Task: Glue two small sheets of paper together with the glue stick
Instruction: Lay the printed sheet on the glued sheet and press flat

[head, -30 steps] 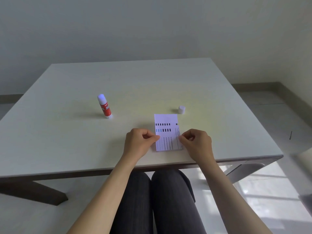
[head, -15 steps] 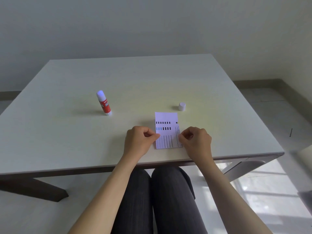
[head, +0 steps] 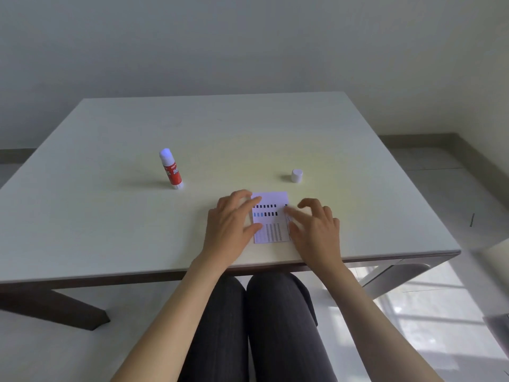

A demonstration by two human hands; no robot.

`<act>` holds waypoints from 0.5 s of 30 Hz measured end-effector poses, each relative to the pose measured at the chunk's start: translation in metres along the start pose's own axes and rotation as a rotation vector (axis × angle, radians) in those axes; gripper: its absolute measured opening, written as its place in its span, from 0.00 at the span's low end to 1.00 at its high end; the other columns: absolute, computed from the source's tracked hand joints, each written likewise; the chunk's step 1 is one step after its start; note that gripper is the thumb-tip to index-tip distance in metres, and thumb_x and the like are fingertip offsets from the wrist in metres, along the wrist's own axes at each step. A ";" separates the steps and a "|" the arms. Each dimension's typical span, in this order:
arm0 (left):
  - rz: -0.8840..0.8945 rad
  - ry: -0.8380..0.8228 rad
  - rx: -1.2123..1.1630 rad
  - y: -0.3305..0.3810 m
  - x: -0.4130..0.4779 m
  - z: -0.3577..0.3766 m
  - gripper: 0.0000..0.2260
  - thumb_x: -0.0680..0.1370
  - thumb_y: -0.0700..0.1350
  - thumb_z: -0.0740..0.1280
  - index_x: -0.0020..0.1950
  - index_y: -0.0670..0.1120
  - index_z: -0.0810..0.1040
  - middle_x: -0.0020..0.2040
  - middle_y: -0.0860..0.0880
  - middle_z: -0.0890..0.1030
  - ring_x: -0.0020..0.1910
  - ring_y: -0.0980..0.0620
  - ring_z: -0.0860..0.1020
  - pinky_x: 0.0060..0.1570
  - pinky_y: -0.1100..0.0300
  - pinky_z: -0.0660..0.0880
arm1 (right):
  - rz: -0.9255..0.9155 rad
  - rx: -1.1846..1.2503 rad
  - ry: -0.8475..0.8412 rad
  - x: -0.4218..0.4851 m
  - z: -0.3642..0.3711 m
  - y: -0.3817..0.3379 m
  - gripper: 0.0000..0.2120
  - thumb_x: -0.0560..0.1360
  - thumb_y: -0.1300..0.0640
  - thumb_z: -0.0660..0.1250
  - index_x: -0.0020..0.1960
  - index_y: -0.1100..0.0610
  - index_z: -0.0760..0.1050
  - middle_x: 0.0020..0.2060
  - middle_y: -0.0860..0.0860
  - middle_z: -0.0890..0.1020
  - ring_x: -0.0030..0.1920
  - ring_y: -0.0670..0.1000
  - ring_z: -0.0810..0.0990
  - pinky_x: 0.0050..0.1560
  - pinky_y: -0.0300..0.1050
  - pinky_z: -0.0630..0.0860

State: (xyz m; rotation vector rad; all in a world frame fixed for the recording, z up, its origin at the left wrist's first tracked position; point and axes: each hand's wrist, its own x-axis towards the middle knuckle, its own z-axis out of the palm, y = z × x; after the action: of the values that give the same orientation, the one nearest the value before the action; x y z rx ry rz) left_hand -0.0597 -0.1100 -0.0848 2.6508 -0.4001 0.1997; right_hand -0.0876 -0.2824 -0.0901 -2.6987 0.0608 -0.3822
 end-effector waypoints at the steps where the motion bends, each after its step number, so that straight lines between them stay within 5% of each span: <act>1: 0.070 -0.072 0.052 -0.004 0.003 -0.001 0.23 0.77 0.51 0.65 0.71 0.52 0.68 0.75 0.53 0.64 0.74 0.49 0.60 0.68 0.51 0.61 | -0.050 -0.072 0.004 -0.003 0.001 0.000 0.15 0.74 0.59 0.64 0.59 0.50 0.77 0.63 0.53 0.76 0.56 0.60 0.73 0.49 0.49 0.65; 3: 0.124 -0.218 0.082 -0.011 0.008 -0.004 0.23 0.79 0.54 0.60 0.73 0.54 0.63 0.77 0.57 0.57 0.78 0.51 0.49 0.74 0.47 0.47 | -0.121 -0.134 -0.016 -0.006 0.004 0.000 0.15 0.75 0.60 0.63 0.60 0.53 0.77 0.68 0.51 0.74 0.65 0.61 0.71 0.58 0.55 0.67; 6: 0.146 -0.301 0.091 -0.022 0.012 -0.008 0.25 0.79 0.57 0.58 0.74 0.55 0.60 0.77 0.58 0.57 0.78 0.51 0.45 0.73 0.44 0.39 | -0.161 -0.088 -0.123 -0.005 0.007 -0.002 0.18 0.78 0.58 0.58 0.67 0.54 0.70 0.70 0.47 0.71 0.74 0.54 0.62 0.72 0.59 0.52; 9: 0.143 -0.326 0.069 -0.035 0.014 -0.015 0.25 0.78 0.57 0.59 0.74 0.55 0.61 0.77 0.59 0.57 0.78 0.52 0.45 0.73 0.45 0.38 | -0.188 -0.081 -0.164 -0.003 0.014 -0.011 0.21 0.78 0.56 0.55 0.71 0.54 0.65 0.72 0.46 0.68 0.75 0.50 0.60 0.74 0.57 0.41; 15: 0.054 -0.331 -0.024 -0.071 0.009 -0.032 0.30 0.74 0.59 0.64 0.74 0.56 0.59 0.76 0.61 0.57 0.78 0.54 0.47 0.74 0.45 0.40 | -0.253 -0.061 -0.186 0.003 0.029 -0.043 0.21 0.79 0.56 0.53 0.72 0.55 0.63 0.73 0.47 0.65 0.76 0.52 0.56 0.74 0.59 0.38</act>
State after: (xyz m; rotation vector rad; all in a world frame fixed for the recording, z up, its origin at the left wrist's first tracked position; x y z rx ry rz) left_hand -0.0318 -0.0368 -0.0837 2.6526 -0.5752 -0.2303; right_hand -0.0774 -0.2318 -0.0970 -2.7957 -0.3297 -0.2037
